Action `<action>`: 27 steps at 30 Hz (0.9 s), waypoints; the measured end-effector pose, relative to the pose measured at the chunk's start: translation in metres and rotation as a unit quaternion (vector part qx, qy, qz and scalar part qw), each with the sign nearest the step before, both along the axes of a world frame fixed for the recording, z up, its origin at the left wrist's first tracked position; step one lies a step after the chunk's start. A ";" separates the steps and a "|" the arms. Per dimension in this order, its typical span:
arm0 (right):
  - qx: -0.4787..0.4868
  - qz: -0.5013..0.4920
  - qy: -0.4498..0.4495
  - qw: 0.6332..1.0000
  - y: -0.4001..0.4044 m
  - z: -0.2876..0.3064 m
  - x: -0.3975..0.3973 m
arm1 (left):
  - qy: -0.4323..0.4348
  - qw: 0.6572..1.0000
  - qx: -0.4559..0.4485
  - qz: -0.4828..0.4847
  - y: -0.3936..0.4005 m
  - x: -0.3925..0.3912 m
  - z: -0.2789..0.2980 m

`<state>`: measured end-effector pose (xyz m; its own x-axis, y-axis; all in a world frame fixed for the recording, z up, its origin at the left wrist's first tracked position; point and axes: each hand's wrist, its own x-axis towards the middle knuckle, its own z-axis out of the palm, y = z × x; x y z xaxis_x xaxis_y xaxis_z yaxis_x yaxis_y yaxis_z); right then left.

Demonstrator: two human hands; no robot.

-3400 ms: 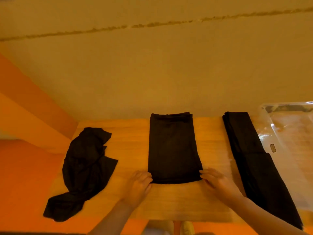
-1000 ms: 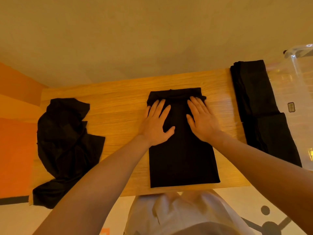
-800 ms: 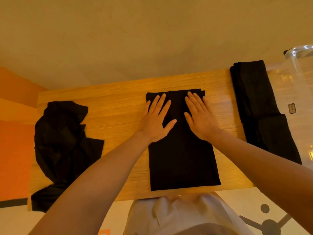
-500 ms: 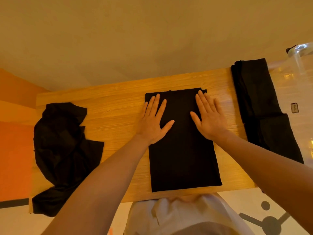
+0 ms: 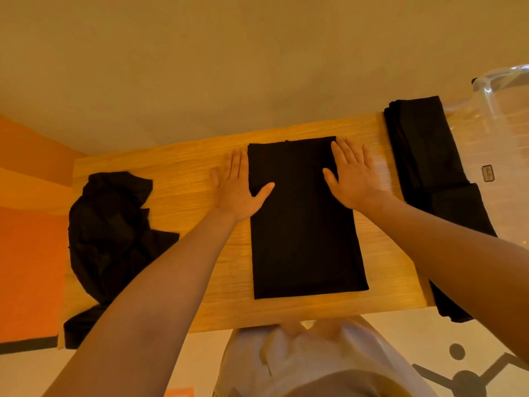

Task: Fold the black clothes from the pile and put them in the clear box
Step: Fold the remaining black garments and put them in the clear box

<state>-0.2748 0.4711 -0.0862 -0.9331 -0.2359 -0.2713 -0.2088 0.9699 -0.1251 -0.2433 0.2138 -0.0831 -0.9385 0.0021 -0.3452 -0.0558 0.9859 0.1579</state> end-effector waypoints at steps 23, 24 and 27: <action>-0.033 0.234 0.046 0.971 0.074 -0.018 0.218 | 0.076 0.979 -0.016 -0.186 0.029 0.247 -0.019; -0.034 0.240 0.048 0.969 0.077 -0.019 0.223 | 0.080 0.978 -0.027 -0.188 0.031 0.251 -0.019; -0.030 0.270 0.070 0.960 0.080 -0.024 0.227 | 0.103 0.972 -0.074 -0.196 0.033 0.255 -0.021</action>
<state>-0.0476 0.5516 -0.1103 -0.6966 -0.7069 -0.1228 -0.6980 0.7073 -0.1116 0.0118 0.2469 -0.1044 -0.9245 0.3389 -0.1742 0.3473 0.9376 -0.0189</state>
